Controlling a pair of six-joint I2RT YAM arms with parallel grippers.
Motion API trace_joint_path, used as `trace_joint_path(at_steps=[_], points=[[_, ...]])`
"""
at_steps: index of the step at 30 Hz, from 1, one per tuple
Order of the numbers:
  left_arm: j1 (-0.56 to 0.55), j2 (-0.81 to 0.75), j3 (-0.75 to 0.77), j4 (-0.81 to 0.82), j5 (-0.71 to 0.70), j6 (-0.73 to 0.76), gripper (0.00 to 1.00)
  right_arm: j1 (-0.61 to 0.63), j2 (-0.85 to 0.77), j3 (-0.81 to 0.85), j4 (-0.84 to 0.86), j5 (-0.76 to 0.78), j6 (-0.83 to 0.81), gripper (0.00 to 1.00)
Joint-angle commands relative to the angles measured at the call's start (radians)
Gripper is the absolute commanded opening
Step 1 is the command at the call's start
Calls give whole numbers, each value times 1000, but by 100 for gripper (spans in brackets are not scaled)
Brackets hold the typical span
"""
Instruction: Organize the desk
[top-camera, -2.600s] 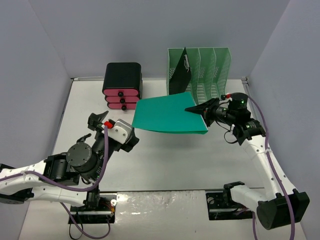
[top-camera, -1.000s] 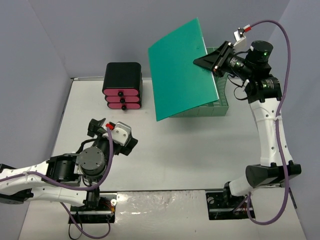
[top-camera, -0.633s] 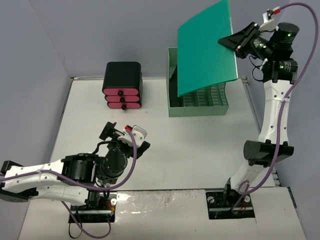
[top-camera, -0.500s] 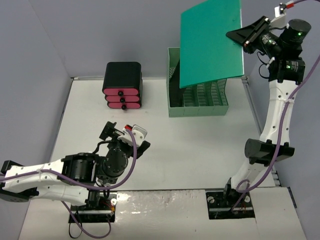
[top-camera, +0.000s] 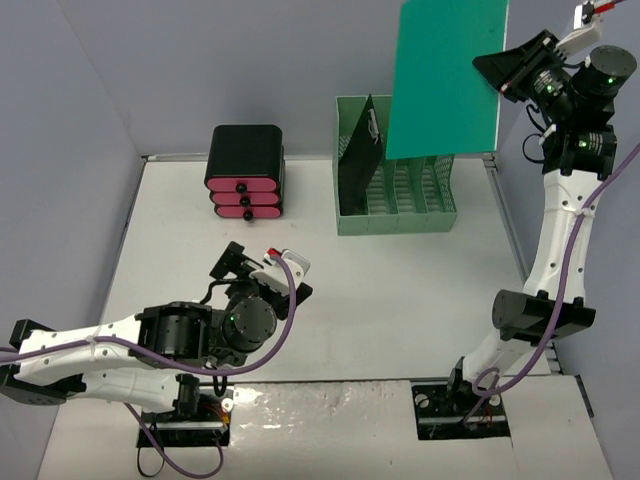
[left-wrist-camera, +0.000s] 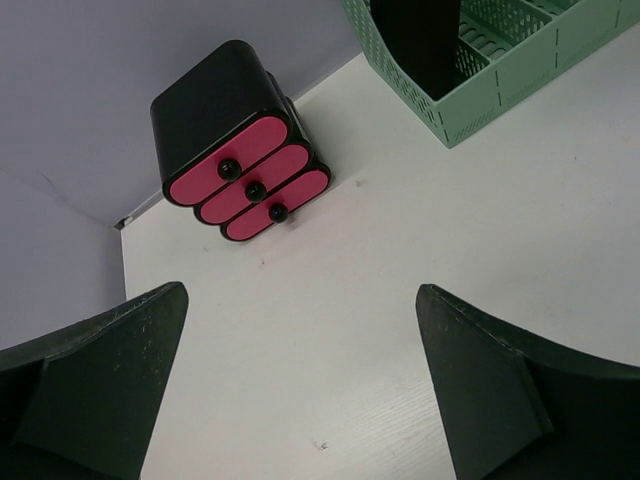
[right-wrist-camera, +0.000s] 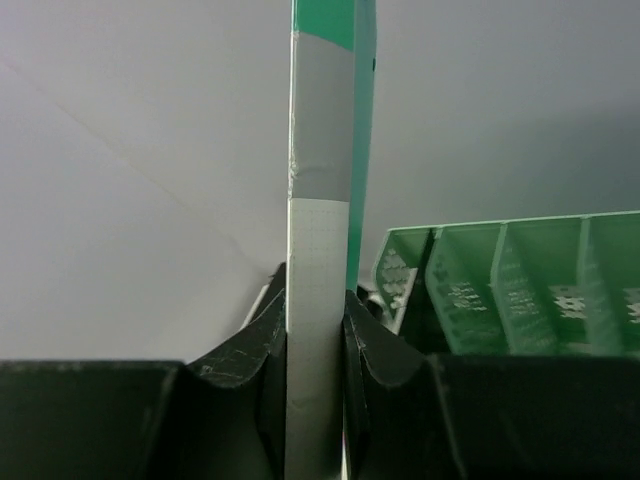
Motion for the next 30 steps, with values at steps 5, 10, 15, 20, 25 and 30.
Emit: trace_joint_path(at_steps=[5,10,15,20,25,30], points=[[25,44,104,-42,21,-5,97,15,-138,-104,141,306,-268,0],[56,58,110,-44,52,-3,97,95,-129,-131,141,468,-376,0],[89,57,111,-56,73,-9,97,196,-146,-238,243,611,-479,0],[133,54,113,-56,107,-7,97,220,-188,-364,434,669,-502,0],[176,66,110,-53,144,-3,97,255,-223,-480,606,711,-547,0],[212,93,129,-47,180,6,97,285,-208,-512,657,732,-605,0]])
